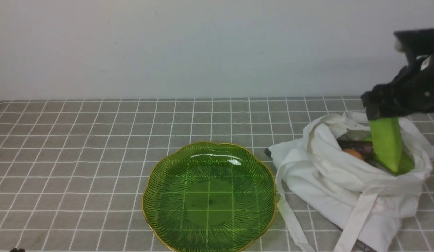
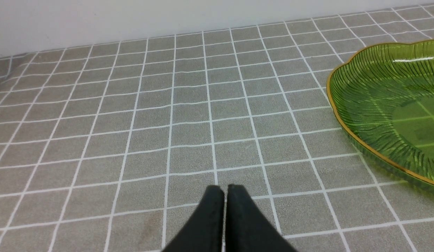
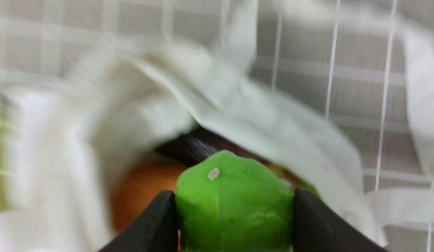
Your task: Take vegetables from bag on grey coffee tablecloth place on plate.
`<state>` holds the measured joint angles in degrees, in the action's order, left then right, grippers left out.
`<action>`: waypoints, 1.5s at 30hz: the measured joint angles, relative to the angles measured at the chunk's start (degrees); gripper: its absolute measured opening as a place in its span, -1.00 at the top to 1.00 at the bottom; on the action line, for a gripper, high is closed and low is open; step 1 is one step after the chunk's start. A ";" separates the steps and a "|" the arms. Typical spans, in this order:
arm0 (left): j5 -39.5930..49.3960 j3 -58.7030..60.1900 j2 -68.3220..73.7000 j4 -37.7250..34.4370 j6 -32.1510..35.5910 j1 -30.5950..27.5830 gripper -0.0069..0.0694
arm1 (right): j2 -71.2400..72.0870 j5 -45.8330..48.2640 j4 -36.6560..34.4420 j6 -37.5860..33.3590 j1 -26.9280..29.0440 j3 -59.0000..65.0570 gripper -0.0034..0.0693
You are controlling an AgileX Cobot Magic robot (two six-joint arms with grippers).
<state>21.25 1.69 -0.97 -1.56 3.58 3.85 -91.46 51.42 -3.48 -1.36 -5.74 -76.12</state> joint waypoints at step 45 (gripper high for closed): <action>0.00 0.00 0.00 0.00 0.00 0.00 0.83 | 13.75 6.23 -0.39 0.24 -31.86 -17.11 0.56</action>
<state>21.25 1.69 -0.97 -1.56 3.58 3.85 -77.71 57.65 -3.87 -1.13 -37.60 -93.23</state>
